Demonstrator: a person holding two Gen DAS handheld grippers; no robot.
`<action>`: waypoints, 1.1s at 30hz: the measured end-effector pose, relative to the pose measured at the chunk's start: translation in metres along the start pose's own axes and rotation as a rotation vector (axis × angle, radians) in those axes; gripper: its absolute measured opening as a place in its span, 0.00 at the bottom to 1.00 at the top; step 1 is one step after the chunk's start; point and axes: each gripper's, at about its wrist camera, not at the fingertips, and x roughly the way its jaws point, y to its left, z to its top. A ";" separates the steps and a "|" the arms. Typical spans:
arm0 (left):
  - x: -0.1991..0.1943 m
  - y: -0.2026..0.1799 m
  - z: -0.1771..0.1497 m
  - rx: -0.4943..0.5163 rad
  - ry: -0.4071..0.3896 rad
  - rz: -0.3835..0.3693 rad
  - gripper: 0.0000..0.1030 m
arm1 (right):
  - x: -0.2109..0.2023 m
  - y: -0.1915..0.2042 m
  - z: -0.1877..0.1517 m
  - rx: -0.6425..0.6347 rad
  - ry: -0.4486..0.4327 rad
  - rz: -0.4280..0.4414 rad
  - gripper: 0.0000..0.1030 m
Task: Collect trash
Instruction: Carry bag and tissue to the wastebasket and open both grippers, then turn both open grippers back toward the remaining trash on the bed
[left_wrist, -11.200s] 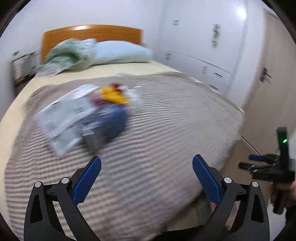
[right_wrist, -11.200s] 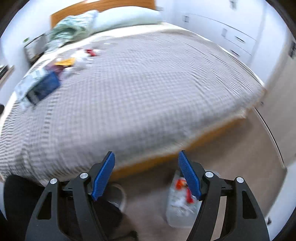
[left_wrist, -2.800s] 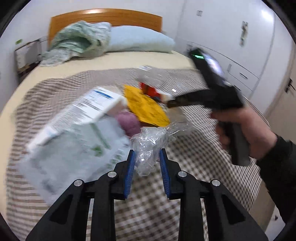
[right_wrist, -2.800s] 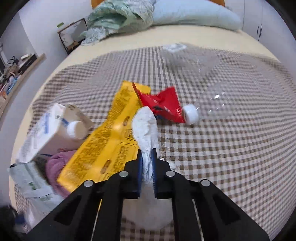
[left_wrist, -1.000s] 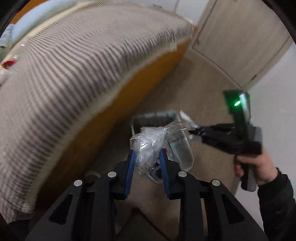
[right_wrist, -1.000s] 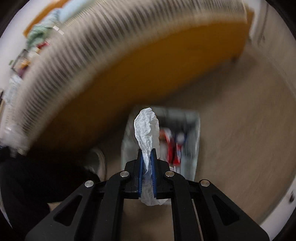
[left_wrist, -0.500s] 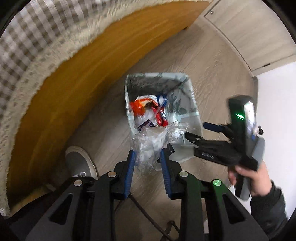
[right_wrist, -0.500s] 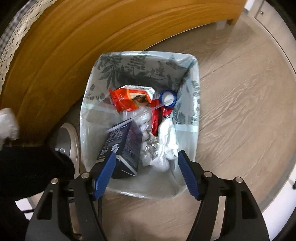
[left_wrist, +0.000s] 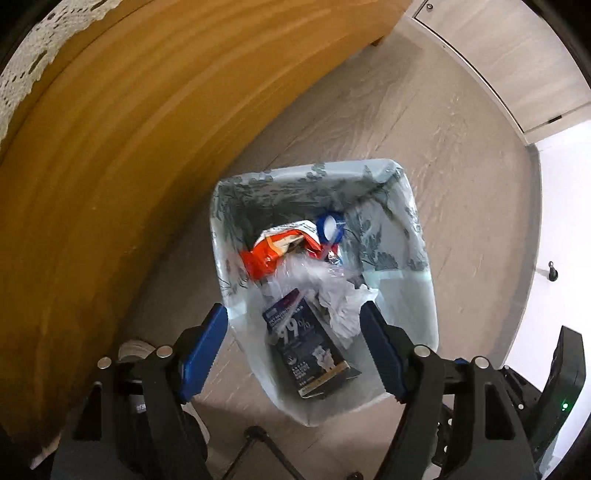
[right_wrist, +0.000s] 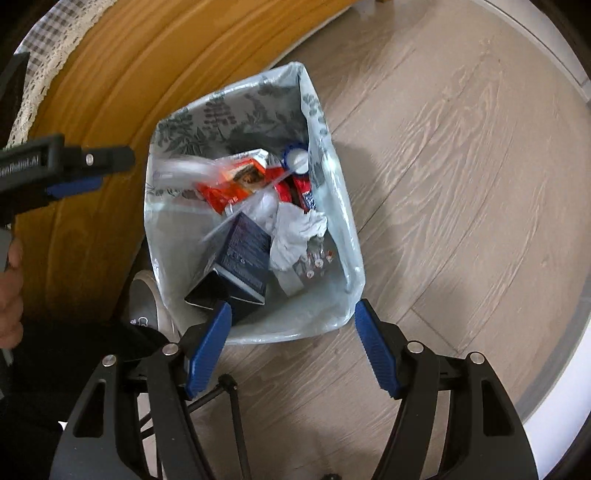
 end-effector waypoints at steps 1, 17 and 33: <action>0.000 0.004 0.001 -0.022 0.009 -0.012 0.69 | -0.001 0.002 0.002 -0.006 -0.001 -0.003 0.65; -0.086 0.023 -0.042 -0.079 -0.108 -0.008 0.70 | -0.062 0.040 0.029 -0.089 -0.116 -0.035 0.65; -0.314 0.104 -0.121 -0.139 -0.549 -0.144 0.79 | -0.179 0.134 0.029 -0.200 -0.357 -0.094 0.65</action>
